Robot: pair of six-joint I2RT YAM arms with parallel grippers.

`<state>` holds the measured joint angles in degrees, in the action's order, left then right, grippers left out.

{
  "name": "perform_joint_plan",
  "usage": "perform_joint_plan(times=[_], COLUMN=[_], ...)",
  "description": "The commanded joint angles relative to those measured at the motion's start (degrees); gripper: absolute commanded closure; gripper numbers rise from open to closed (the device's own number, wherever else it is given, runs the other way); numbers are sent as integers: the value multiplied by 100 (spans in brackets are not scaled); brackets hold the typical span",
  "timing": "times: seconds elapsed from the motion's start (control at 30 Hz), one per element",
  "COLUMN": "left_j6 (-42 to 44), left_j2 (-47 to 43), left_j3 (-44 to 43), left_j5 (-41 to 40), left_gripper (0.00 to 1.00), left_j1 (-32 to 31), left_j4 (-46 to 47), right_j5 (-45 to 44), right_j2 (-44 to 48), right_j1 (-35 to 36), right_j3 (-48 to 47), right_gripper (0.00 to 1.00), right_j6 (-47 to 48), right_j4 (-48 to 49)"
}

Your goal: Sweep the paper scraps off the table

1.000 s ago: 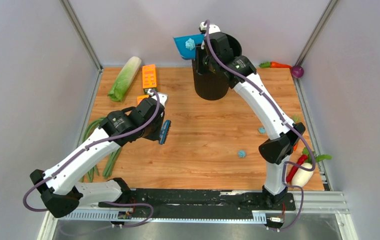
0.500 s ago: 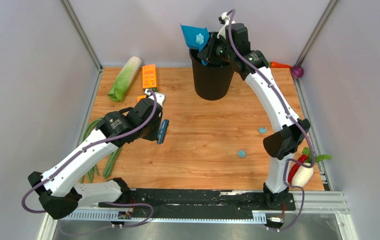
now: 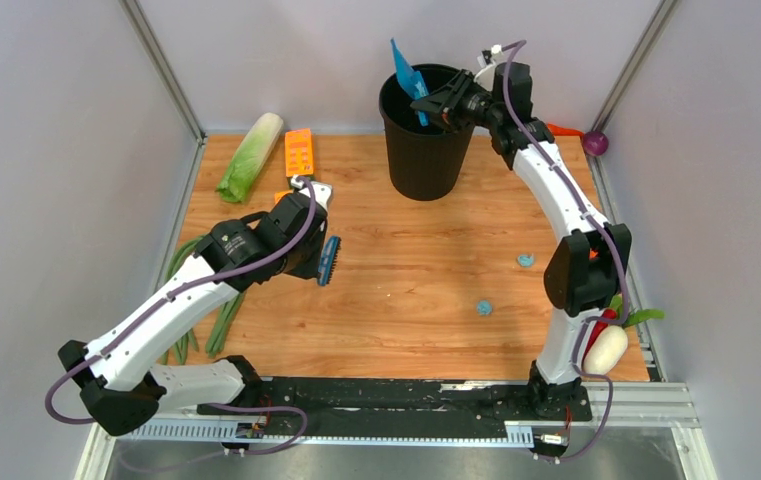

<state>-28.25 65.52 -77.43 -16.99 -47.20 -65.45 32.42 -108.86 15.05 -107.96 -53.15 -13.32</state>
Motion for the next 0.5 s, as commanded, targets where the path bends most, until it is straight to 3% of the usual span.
perform_joint_plan(times=[0.0, 0.27, 0.47], left_j6=[-172, -357, -427], left_j2=[-188, -355, -346], left_j3=[8, 193, 193], left_j5=[21, 73, 144], left_gripper=[100, 100, 100], left_j1=[18, 18, 18], left_j4=[85, 173, 226], right_j5=[739, 1090, 1126], right_j2=[392, 339, 287], right_j1=[-99, -178, -274], right_j3=[161, 530, 1312], right_gripper=[100, 100, 100], right_j6=[-1145, -2207, -4086], right_j4=[1604, 2762, 5098])
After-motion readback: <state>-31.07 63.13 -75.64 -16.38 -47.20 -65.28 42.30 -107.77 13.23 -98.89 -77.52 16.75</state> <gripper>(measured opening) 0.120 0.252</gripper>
